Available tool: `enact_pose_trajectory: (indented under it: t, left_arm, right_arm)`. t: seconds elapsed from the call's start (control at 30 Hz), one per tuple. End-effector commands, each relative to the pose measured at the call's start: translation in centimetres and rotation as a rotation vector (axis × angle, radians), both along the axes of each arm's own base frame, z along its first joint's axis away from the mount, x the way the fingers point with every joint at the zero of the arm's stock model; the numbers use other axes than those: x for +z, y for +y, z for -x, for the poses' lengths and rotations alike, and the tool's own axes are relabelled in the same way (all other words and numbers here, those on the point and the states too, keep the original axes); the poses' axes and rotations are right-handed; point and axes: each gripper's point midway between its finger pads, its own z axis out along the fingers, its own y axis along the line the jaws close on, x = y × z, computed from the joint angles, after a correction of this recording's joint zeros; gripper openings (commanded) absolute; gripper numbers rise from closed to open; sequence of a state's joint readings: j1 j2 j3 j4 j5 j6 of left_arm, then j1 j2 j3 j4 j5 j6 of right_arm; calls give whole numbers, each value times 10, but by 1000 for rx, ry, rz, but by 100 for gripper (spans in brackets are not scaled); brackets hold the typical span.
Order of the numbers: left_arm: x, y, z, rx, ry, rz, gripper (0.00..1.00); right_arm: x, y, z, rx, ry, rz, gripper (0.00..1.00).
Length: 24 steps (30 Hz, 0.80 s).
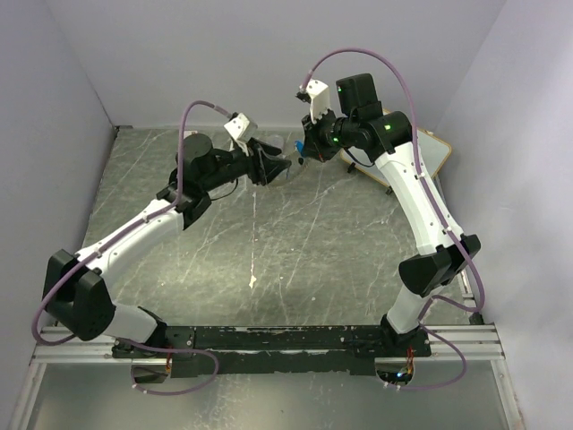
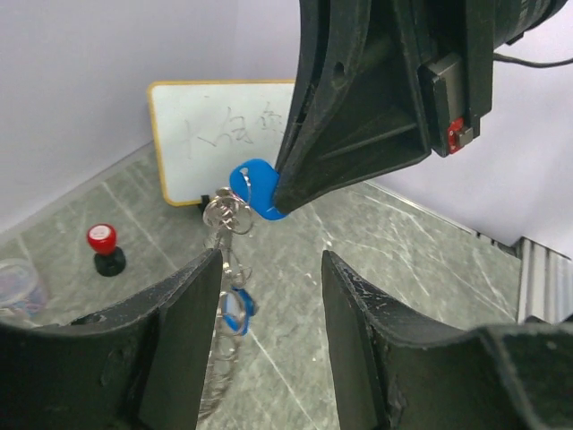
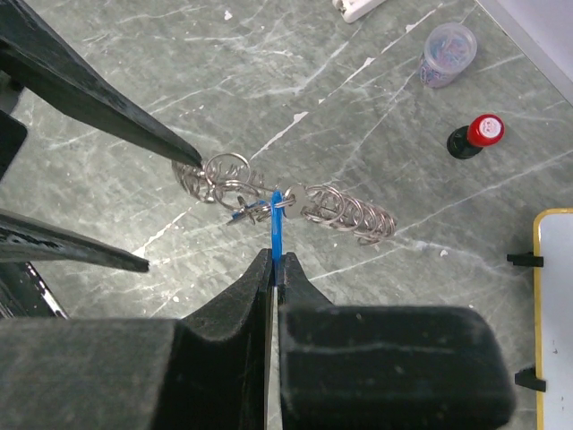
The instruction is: Put the keys on the keyring
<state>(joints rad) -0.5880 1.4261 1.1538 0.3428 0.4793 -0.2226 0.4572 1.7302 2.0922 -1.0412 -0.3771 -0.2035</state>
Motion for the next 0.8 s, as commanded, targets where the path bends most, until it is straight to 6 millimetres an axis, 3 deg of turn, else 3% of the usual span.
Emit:
enact_pose_trajectory:
  t: [0.0,0.37,0.53,0.77]
  left_arm:
    - [22,17,-3,96,-107,-9,58]
    - [19,26,-13,151,-220,-73,58]
    - [11,20,-17,140,-254,-45,48]
    - [-1,0,-22,57,-299,-43,47]
  right_arm:
    - [9,-1,-1,6,-36,-9,0]
    - [13,-3,4,24,-66,-13,0]
    - [18,-2,9,43,-97,-32,0]
    - [29,1,22,116,-148,-64,0]
